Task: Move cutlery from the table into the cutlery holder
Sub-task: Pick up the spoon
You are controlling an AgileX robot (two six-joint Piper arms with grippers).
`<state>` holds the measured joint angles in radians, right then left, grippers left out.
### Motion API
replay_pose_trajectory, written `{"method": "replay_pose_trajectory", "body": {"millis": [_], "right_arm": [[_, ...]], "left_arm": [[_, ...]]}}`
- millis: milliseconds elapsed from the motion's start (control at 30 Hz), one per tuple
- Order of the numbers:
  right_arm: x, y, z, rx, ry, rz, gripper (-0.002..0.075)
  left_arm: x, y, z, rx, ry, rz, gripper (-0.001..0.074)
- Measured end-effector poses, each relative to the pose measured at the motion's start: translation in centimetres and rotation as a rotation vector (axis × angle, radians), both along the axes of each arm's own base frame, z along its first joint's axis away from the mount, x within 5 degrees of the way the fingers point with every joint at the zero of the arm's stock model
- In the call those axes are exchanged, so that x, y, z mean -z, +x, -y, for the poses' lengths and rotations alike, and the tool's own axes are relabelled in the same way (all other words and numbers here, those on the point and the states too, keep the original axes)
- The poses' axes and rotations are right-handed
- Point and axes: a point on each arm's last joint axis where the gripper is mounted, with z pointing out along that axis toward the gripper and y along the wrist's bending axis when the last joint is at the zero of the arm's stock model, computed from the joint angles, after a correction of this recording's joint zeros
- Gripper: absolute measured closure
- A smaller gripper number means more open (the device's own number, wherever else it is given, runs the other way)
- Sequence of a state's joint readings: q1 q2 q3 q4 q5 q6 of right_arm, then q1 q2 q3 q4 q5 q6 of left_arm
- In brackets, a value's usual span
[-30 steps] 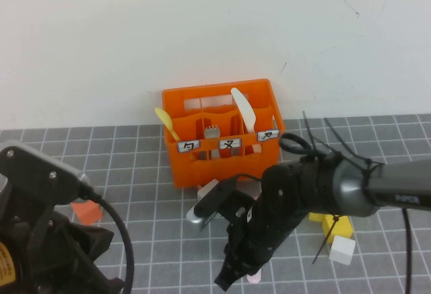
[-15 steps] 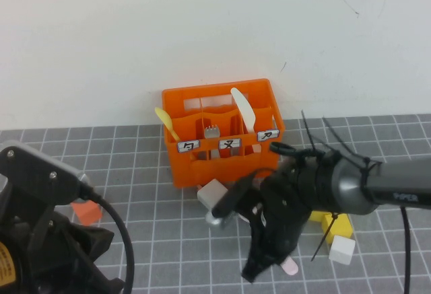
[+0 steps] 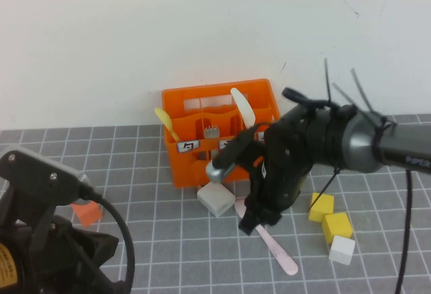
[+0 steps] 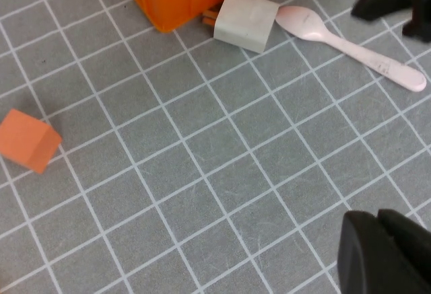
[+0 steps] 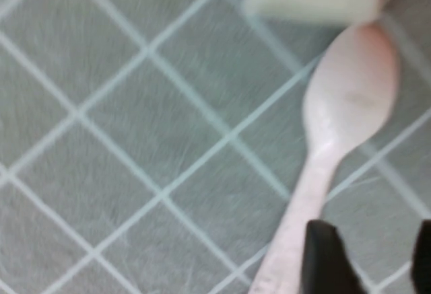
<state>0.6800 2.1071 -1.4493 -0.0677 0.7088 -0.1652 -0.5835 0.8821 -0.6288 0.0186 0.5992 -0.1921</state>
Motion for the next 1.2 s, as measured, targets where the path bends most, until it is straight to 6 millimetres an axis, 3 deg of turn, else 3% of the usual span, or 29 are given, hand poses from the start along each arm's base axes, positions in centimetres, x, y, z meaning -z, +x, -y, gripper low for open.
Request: {"method": "replay_pose_trajectory", "body": {"millis": [133,433,800,1033,1200], "right_arm": [[1.9,-0.3,0.1,-0.017,-0.053,-0.059,0.0401],[5.0,-0.6,0.4,-0.029,-0.120,-0.138,0.0386],[5.0,-0.5,0.3,-0.045,-0.121,-0.135,0.0396],[5.0,-0.6,0.1,-0.043,-0.098,-0.149,0.0498],[5.0,-0.6,0.1,-0.040,-0.095,-0.154,0.0463]], "left_arm": [[0.0,0.0,0.0,-0.001,-0.005,0.000,0.0736],[0.0,0.0,0.1,-0.001,-0.009,0.002,0.0736],[-0.1,0.0,0.1,-0.002,-0.015,0.003,0.0736],[-0.1,0.0,0.1,-0.004,-0.022,-0.002,0.0735],[-0.1,0.0,0.1,-0.014,-0.030,-0.007,0.0735]]}}
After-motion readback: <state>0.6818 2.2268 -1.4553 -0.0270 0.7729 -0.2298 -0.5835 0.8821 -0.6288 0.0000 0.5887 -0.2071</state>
